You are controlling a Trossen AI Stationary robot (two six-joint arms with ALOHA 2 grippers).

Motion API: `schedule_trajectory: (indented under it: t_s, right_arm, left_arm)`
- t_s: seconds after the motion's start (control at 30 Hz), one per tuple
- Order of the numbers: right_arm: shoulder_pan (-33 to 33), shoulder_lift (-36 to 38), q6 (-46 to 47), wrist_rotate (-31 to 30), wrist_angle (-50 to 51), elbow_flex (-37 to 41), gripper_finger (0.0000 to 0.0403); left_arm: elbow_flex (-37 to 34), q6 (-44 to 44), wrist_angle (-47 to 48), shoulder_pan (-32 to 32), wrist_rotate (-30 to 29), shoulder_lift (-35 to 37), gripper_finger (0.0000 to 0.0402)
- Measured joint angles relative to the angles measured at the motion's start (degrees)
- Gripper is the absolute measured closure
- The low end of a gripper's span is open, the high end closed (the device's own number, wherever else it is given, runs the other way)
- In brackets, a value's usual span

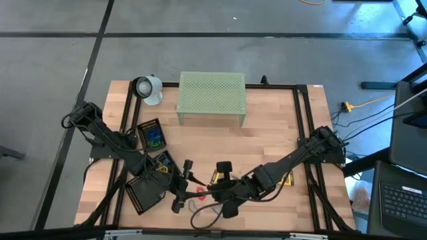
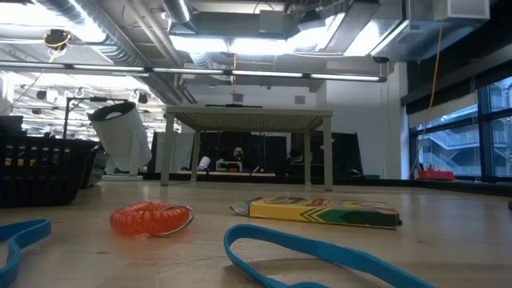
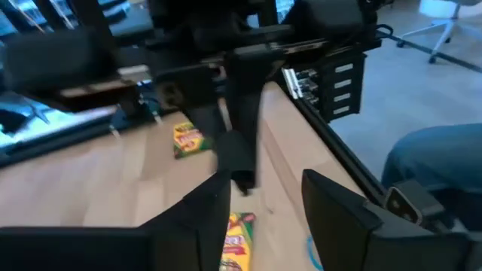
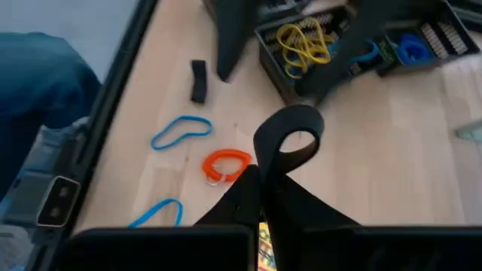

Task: Pick & Place Office Desk Supplies
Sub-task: Put the black rubber band into the middle black bin

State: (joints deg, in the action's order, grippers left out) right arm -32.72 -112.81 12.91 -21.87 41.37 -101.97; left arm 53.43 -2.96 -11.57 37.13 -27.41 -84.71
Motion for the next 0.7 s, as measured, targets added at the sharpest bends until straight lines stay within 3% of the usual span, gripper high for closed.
schedule_trajectory:
  t_s: [0.23,0.33,0.5,0.7]
  right_arm:
    - [0.09,0.02,-5.48,0.71,-2.51,0.00,0.0392]
    - [0.35,0.02,-5.88,0.14,-3.11,0.00,0.0392]
    - [0.97,0.02,-6.42,0.03,-5.02,-0.02,0.0392]
    - [1.02,0.09,-7.83,0.00,-5.86,-0.02,0.0392]
  left_arm:
    - [0.00,-3.72,-5.65,-0.43,-3.20,0.00,0.0208]
    - [0.00,-3.68,-6.56,-0.93,-0.57,0.00,0.0203]
    - [0.00,-1.05,-6.69,-1.74,2.99,-0.67,0.0207]
    - [0.00,3.66,-5.89,-2.02,-2.13,-0.83,0.0229]
